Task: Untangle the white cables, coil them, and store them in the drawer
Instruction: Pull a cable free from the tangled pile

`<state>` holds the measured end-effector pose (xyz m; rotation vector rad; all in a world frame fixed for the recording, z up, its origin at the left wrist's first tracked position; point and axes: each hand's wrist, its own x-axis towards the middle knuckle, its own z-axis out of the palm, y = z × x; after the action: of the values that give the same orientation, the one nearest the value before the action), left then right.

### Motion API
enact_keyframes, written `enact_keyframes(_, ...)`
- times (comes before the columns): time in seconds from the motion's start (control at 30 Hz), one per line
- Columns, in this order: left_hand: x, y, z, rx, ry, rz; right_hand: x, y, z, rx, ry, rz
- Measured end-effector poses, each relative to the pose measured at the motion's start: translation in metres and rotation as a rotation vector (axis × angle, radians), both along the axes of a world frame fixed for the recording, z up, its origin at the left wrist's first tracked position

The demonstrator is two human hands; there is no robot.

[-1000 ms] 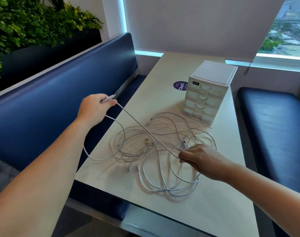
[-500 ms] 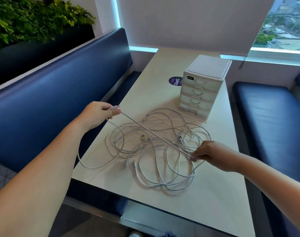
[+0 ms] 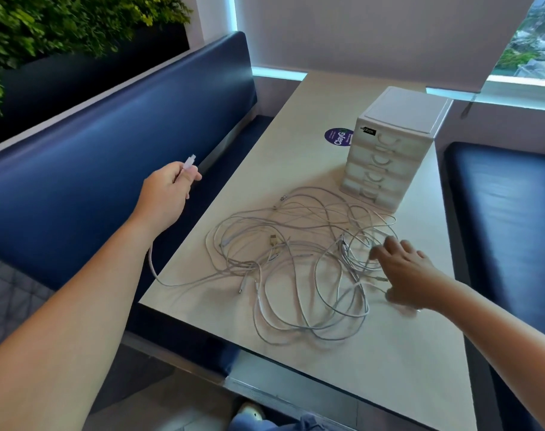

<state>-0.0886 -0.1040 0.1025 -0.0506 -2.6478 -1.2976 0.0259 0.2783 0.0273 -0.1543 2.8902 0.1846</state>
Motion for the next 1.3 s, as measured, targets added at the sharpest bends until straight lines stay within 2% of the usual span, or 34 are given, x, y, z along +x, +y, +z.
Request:
enact_keyframes(0.07, 0.003, -0.003, 0.003, 0.022, 0.019, 0.02, -0.013, -0.025, 0.006, -0.2, 0.047, 0.02)
enact_keyframes(0.13, 0.004, -0.006, 0.006, 0.05, 0.044, 0.034, -0.024, -0.057, 0.012, -0.446, 0.173, 0.073)
enact_keyframes(0.2, 0.005, -0.01, 0.008, 0.086, 0.065, 0.049, -0.029, -0.091, 0.013, -0.619, 0.153, 0.103)
enact_keyframes(0.23, 0.005, -0.013, 0.008, 0.107, 0.069, 0.053, -0.029, -0.107, 0.008, -0.621, 0.068, 0.121)
enact_keyframes(0.33, 0.006, -0.019, 0.009, 0.145, 0.085, 0.066, -0.023, -0.143, -0.025, -0.395, -0.242, 0.152)
enact_keyframes(0.4, 0.008, -0.023, 0.01, 0.176, 0.105, 0.063, -0.016, -0.158, -0.046, -0.362, -0.314, 0.133)
enact_keyframes(0.57, 0.009, -0.025, 0.009, 0.234, 0.136, 0.061, -0.009, -0.168, -0.06, -0.683, -0.241, -0.039)
enact_keyframes(0.73, 0.006, -0.03, 0.008, 0.286, 0.189, 0.113, -0.004, -0.146, -0.038, -1.12, -0.253, -0.216)
enact_keyframes(0.9, -0.001, -0.027, 0.01, 0.336, 0.227, 0.138, -0.003, -0.113, -0.035, -0.879, 0.219, -0.059)
enact_keyframes(1.0, -0.002, -0.021, 0.01, 0.297, 0.21, 0.108, -0.002, -0.108, -0.029, -0.895, 0.172, -0.062)
enact_keyframes(1.13, -0.002, -0.011, 0.008, 0.231, 0.133, 0.016, 0.005, -0.098, -0.039, -0.614, 0.217, 0.052)
enact_keyframes(1.3, 0.004, 0.014, -0.006, -0.043, -0.059, -0.166, 0.008, -0.102, -0.039, -0.497, 0.174, 0.158)
